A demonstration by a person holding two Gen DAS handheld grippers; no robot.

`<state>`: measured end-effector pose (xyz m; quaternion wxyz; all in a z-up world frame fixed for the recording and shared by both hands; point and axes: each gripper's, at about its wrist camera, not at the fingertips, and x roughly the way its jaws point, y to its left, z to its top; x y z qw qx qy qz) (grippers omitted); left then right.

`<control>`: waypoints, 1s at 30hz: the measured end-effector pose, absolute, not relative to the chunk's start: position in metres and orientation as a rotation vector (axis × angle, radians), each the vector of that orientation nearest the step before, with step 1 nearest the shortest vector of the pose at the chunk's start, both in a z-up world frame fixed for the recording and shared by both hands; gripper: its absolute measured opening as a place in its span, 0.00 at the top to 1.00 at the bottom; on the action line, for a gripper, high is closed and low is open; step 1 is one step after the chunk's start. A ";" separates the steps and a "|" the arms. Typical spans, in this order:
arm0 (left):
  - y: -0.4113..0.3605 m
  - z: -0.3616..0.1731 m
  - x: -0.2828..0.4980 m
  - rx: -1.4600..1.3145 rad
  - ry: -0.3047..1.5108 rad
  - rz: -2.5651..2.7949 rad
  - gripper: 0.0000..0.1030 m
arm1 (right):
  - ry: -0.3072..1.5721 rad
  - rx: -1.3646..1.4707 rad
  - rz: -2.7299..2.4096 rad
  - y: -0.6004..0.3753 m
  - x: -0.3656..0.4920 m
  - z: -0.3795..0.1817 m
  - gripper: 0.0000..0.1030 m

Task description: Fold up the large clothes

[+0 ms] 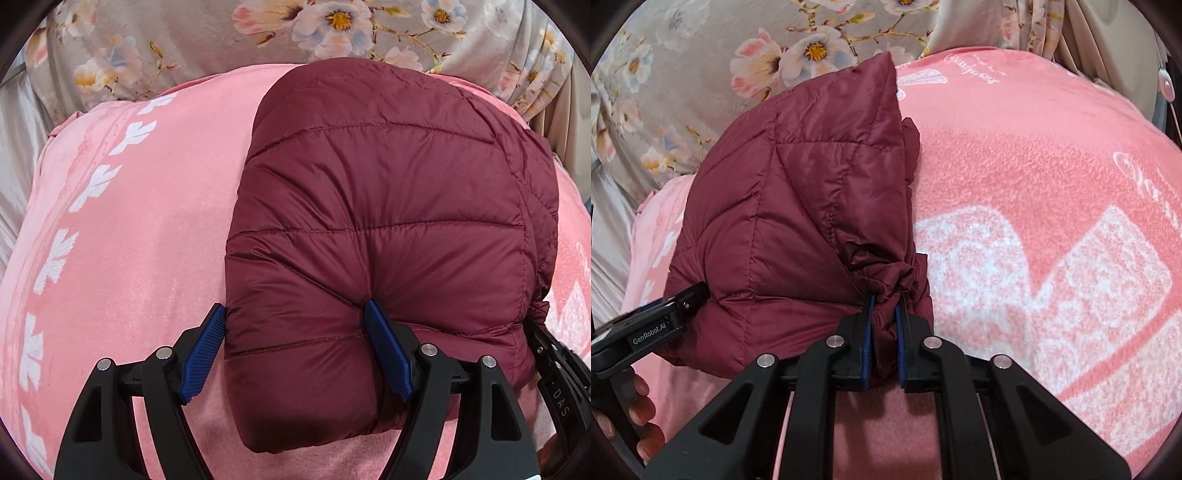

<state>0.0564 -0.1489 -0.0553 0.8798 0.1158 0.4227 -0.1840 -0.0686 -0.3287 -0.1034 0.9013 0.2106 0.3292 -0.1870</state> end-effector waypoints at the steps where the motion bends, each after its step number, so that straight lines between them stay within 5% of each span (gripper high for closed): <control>1: -0.150 -0.057 0.056 0.245 0.877 -0.380 0.28 | 0.684 0.414 -0.398 -0.325 -0.067 -0.103 0.92; 10: -0.149 -0.060 0.058 0.242 0.870 -0.385 0.27 | 0.692 0.429 -0.398 -0.327 -0.068 -0.098 0.88; 17: -0.108 0.003 0.083 0.111 0.832 -0.387 0.31 | 0.526 0.519 -0.416 -0.353 -0.099 -0.019 0.82; 24: -0.146 0.051 0.137 0.048 0.801 -0.383 0.31 | 0.438 0.516 -0.378 -0.371 -0.031 0.043 0.64; 30: -0.193 0.045 0.179 0.091 0.823 -0.368 0.31 | 0.508 0.526 -0.424 -0.385 0.034 0.026 0.64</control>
